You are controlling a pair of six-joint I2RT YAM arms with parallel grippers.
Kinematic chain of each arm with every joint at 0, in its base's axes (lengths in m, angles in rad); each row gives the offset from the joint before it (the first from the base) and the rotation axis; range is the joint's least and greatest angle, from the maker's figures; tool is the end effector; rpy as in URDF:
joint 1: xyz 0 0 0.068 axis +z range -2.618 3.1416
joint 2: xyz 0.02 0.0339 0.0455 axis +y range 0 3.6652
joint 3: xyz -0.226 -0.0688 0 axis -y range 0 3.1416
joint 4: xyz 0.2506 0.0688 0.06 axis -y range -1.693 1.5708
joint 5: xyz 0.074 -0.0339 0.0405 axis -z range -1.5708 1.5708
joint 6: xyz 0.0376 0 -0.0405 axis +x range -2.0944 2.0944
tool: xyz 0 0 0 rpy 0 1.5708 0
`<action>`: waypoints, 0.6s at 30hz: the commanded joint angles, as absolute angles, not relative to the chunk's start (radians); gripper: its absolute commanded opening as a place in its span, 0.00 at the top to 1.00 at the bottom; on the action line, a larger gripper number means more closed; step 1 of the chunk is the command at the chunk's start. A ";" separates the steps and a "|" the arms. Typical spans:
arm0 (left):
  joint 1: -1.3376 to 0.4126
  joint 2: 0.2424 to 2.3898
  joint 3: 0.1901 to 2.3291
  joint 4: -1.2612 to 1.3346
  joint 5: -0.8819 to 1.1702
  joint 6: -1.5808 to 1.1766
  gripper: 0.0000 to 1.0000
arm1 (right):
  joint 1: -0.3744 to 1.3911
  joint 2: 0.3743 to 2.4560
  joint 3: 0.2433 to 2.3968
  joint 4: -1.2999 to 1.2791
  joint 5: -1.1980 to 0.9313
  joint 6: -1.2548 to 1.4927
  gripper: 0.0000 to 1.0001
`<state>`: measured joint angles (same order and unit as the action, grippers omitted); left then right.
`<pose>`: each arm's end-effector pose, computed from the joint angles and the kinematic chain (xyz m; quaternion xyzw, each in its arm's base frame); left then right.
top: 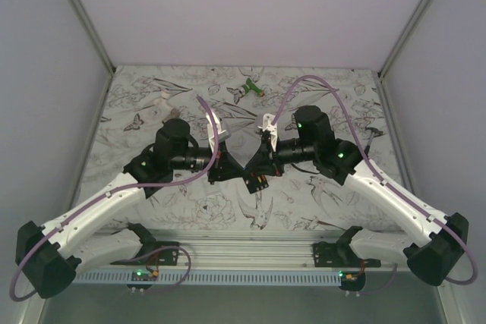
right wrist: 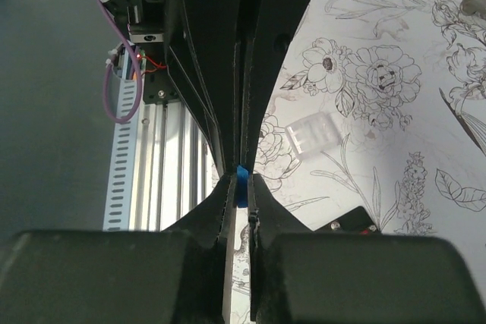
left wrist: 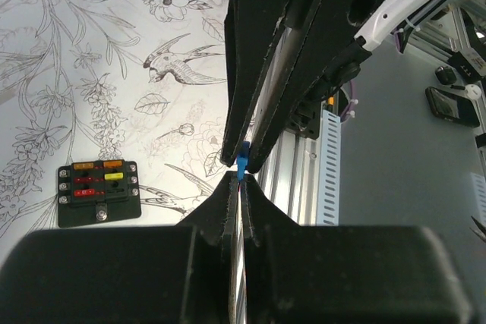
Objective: Snap on the fuse box
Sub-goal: Install the fuse at the fuse box base.
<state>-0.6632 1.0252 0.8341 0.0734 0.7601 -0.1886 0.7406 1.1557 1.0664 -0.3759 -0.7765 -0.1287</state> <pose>0.1895 -0.1809 0.3061 0.4027 0.6168 -0.5074 0.4472 0.1844 0.2043 0.3125 -0.5120 0.6308 0.4536 0.3664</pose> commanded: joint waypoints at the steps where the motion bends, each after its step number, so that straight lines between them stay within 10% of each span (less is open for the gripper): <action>1: -0.671 1.014 0.867 0.081 0.787 -0.162 1.00 | 0.733 1.160 1.108 -0.384 -0.800 -0.147 0.96; 5: -0.672 1.009 0.854 0.079 0.744 -0.163 0.97 | 0.732 1.153 1.102 -0.384 -0.771 -0.143 1.00; 18: -0.659 0.850 0.681 -0.096 -0.137 -0.389 0.31 | 0.799 1.193 1.020 -0.365 -0.138 0.090 1.00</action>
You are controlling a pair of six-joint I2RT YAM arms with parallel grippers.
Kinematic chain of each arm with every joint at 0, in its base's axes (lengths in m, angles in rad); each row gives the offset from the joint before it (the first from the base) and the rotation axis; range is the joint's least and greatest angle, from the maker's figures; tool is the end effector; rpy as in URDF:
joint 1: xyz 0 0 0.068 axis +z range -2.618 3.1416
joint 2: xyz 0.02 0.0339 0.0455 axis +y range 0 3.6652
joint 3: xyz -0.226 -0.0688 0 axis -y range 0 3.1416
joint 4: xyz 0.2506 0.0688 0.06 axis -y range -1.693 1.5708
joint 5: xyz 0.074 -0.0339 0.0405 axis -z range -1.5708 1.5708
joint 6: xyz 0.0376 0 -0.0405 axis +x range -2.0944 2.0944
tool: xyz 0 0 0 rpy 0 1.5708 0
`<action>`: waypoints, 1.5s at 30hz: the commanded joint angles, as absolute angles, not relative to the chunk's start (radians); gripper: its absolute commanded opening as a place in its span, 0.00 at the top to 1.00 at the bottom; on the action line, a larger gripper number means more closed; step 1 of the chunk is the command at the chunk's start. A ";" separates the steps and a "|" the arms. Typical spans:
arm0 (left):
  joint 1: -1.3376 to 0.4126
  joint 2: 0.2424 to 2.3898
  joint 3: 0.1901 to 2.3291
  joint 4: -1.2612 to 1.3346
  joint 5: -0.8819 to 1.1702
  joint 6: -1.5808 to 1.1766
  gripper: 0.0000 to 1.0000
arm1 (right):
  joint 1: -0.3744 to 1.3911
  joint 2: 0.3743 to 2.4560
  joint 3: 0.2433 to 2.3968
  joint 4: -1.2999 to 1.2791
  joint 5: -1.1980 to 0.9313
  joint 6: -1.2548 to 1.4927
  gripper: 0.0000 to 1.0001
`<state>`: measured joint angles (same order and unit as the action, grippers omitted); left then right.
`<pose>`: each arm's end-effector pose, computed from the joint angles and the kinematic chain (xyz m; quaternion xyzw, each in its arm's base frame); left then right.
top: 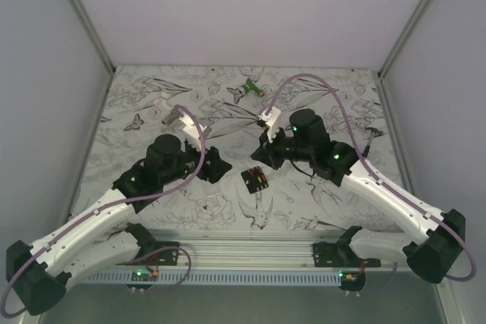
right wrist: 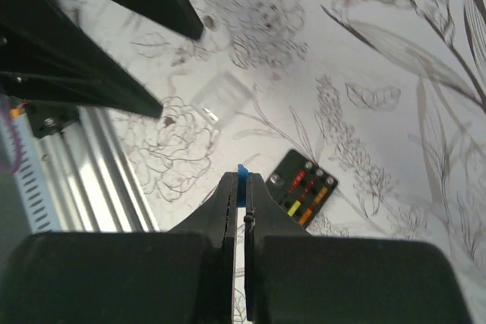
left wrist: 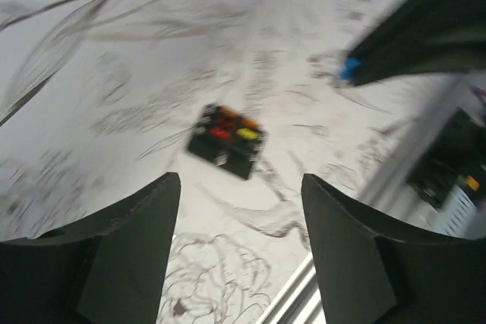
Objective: Snap on the fuse box
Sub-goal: Install the fuse at the fuse box base.
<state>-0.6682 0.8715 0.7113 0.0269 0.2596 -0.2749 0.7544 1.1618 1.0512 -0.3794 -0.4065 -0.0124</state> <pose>0.1831 -0.1568 0.2910 0.2294 0.7153 -0.3834 0.5374 0.1950 0.2037 0.3018 -0.4105 0.7400 0.3440 0.4069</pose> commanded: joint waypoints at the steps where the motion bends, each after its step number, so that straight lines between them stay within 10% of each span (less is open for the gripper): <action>1: -0.656 0.852 0.676 -0.123 -0.176 -0.408 0.28 | 0.810 1.203 1.008 -0.362 -0.094 0.110 1.00; 14: -0.566 0.912 0.616 -0.173 -0.260 -0.504 0.00 | 0.958 1.355 0.882 -0.248 0.267 0.282 1.00; 45: -0.402 0.893 0.589 -0.235 -0.197 -0.608 0.00 | 1.028 1.560 0.834 -0.160 0.396 0.400 1.00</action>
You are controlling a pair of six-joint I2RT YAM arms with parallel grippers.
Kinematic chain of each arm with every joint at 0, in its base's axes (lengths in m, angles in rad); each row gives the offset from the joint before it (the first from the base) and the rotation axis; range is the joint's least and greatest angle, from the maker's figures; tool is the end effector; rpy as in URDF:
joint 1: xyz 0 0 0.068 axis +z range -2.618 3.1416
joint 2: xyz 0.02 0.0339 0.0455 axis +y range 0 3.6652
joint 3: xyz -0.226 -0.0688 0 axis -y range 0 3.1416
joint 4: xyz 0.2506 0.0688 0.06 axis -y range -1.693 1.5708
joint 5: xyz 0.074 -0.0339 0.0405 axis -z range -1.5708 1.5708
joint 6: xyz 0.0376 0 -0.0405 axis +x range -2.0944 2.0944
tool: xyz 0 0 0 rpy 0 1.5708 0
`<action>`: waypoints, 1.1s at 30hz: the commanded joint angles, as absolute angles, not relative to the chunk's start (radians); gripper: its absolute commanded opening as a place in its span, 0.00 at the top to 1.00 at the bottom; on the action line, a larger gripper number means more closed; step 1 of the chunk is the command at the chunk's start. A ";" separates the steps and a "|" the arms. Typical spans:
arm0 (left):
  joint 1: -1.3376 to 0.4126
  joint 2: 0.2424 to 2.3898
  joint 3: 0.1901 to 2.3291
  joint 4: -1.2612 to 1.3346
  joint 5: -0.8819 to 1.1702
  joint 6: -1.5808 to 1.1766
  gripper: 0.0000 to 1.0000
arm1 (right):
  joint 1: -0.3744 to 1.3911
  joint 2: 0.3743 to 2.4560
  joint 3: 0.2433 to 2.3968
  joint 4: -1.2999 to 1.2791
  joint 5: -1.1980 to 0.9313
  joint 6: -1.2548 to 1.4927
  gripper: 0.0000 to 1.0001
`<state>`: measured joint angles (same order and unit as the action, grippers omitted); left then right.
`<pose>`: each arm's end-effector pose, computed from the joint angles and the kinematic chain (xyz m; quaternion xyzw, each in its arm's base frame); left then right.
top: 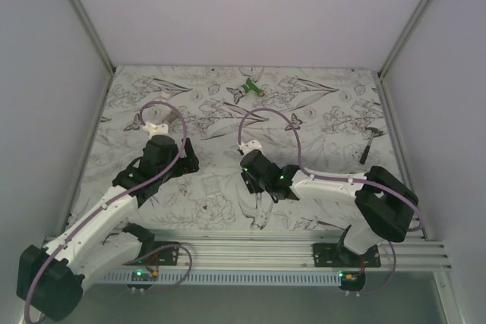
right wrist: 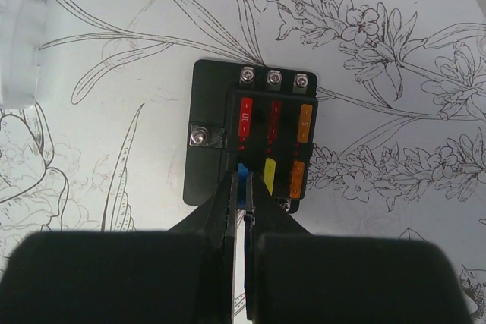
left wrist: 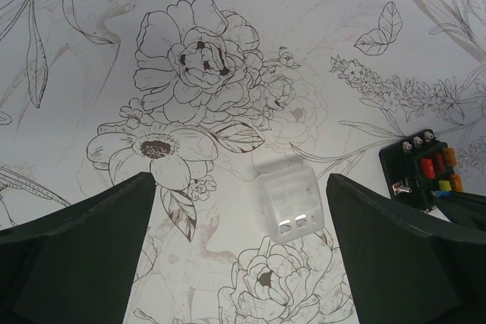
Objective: Snap on the fuse box
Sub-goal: Install the fuse at the fuse box base.
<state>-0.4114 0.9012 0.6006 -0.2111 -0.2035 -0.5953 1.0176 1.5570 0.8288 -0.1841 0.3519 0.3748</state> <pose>0.2170 -0.0864 0.2195 -0.1299 0.8502 -0.1656 0.4825 0.1743 0.2576 0.1310 -0.2406 0.9018 0.0771 0.3505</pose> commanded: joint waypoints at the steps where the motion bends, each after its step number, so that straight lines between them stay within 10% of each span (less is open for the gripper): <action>1: -0.402 0.893 0.589 -0.235 -0.196 -0.610 0.00 | 1.028 1.587 0.837 -0.161 0.397 0.404 1.00; 20: -0.399 0.899 0.592 -0.236 -0.175 -0.617 0.00 | 1.040 1.706 0.913 -0.334 0.451 0.435 0.99; 33: -0.398 0.890 0.594 -0.237 -0.166 -0.618 0.00 | 1.039 1.634 1.000 -0.408 0.394 0.425 0.71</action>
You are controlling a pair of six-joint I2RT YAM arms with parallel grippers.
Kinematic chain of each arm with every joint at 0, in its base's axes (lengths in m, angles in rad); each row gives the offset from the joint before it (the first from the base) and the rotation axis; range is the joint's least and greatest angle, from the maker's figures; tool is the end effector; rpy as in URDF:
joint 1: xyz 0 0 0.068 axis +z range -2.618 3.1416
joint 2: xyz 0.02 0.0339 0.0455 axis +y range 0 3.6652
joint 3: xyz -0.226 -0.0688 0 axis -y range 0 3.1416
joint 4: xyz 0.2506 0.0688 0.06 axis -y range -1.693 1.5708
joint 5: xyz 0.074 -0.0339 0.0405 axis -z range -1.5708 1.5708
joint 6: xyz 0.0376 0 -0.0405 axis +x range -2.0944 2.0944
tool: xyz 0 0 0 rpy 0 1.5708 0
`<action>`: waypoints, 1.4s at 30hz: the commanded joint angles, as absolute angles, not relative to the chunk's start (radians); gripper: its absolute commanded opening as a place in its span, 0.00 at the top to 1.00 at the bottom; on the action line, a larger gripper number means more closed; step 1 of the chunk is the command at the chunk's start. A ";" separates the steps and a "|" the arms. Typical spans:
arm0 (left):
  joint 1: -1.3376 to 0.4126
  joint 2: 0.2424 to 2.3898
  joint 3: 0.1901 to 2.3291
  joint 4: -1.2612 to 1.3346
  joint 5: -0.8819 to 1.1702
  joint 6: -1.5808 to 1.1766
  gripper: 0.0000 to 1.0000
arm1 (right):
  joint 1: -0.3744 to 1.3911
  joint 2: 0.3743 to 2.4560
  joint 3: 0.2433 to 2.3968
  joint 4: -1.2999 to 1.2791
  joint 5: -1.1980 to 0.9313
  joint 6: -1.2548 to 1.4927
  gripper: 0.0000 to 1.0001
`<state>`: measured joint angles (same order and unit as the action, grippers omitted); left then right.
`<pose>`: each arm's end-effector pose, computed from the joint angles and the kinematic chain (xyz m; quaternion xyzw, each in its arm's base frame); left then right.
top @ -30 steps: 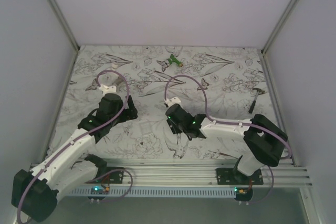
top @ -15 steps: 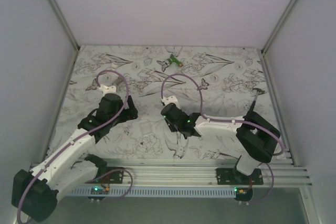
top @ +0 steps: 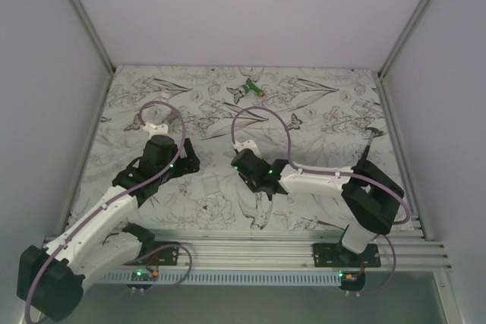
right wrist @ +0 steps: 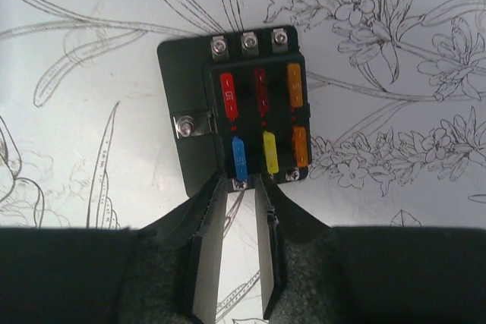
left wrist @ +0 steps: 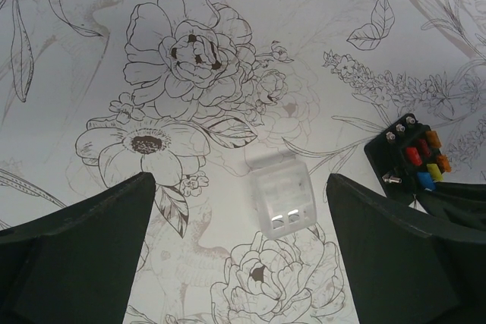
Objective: Snap on the fuse box
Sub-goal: Install the fuse at the fuse box base.
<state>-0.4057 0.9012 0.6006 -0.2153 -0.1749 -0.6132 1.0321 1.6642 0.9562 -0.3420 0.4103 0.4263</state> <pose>0.2171 -0.0861 0.2190 -0.1329 0.8516 -0.1786 0.4745 0.1793 0.2708 0.1270 -0.2321 0.9186 0.0212 0.3191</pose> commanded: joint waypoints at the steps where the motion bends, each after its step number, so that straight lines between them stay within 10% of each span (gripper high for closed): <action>1: -0.399 0.890 0.593 -0.238 -0.164 -0.617 0.00 | 1.038 1.630 1.009 -0.408 0.388 0.422 0.70; 17: -0.400 0.887 0.595 -0.241 -0.160 -0.613 0.00 | 0.971 1.684 1.096 -0.422 0.304 0.343 0.66; 42: -0.399 0.882 0.595 -0.240 -0.156 -0.611 0.00 | 0.942 1.753 1.082 -0.485 0.271 0.300 1.00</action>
